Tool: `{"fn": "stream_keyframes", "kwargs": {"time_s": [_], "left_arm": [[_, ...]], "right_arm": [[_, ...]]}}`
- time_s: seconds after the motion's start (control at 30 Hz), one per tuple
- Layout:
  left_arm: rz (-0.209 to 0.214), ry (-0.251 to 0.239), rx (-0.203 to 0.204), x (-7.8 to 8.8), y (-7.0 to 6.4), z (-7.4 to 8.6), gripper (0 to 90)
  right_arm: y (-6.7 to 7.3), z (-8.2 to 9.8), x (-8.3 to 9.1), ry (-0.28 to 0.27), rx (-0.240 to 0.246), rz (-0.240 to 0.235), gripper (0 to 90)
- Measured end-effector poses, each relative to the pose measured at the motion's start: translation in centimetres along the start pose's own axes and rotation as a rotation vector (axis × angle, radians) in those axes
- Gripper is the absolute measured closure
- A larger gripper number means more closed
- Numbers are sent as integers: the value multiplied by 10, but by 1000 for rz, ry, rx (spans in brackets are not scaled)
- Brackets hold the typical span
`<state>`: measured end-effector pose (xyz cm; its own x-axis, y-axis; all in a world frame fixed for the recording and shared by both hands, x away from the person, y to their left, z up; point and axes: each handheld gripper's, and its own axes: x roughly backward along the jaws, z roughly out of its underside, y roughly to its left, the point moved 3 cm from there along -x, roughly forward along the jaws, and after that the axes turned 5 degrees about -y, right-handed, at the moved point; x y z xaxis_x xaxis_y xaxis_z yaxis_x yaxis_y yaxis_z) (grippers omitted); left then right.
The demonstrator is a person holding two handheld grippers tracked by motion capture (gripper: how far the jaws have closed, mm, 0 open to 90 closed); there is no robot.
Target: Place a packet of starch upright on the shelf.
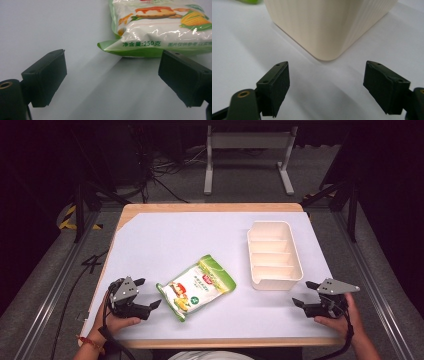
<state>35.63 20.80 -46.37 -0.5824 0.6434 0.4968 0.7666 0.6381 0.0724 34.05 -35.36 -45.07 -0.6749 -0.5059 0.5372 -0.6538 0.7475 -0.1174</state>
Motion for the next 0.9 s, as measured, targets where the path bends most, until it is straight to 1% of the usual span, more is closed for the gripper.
{"fn": "stream_keyframes", "kwargs": {"time_s": [0.03, 0.07, 0.1, 0.17, 0.2, 0.23, 0.3, 0.37, 0.43, 0.5, 0.53, 0.57, 0.6, 0.63, 0.67, 0.7, 0.73, 0.83, 0.9], "left_arm": [[-5, 5, 1, 1, 0, 1, 93], [-12, 8, 4, 2, 0, 1, 112], [-27, 10, 4, 5, 1, 2, 112], [-31, 1, 9, 6, 0, 2, 112], [-33, 4, 6, 7, 0, 3, 112], [-30, 13, 9, 8, 0, 4, 112], [-30, 12, 13, 9, 1, 5, 109], [-29, 9, 16, 9, 1, 5, 109], [-29, 16, 16, 8, 0, 5, 109], [-26, 13, 4, 7, 0, 4, 109], [-23, 13, 9, 6, -1, 3, 107], [-17, 21, 6, 5, -2, 3, 105], [-17, 21, 6, 5, -2, 3, 105], [-12, 21, 8, 5, -2, 4, 105], [-10, 21, 9, 5, -2, 4, 105], [-10, 21, 9, 5, -2, 4, 105], [-9, 20, 11, 5, -2, 4, 105], [-6, 19, 14, 5, -3, 4, 104], [2, 17, 15, 5, -4, 3, 105]], "right_arm": [[0, 0, 0, 0, -3, -1, 209], [2, -1, 2, -2, 2, -6, 221], [3, -2, 3, -2, 7, -9, 225], [5, -4, 3, -4, 13, -11, 227], [7, -6, 4, -8, 17, -20, 234], [9, -8, 5, -10, 21, -32, 239], [15, -13, 6, -8, 42, -49, 250], [19, -15, 7, -4, 49, -72, 252], [23, -19, 8, -6, 53, -84, 253], [27, -23, 9, -11, 57, -104, 253], [32, -27, 9, -11, 67, -107, 241], [36, -31, 9, -10, 71, -111, 234], [36, -31, 9, -10, 71, -111, 234], [45, -38, 10, -17, 86, -125, 232], [49, -41, 10, -15, 93, -130, 234], [49, -41, 10, -15, 93, -130, 234], [54, -46, 9, -15, 101, -139, 242], [75, -65, 5, -24, 129, -193, 233], [92, -83, -4, -17, 172, -203, 222]]}}
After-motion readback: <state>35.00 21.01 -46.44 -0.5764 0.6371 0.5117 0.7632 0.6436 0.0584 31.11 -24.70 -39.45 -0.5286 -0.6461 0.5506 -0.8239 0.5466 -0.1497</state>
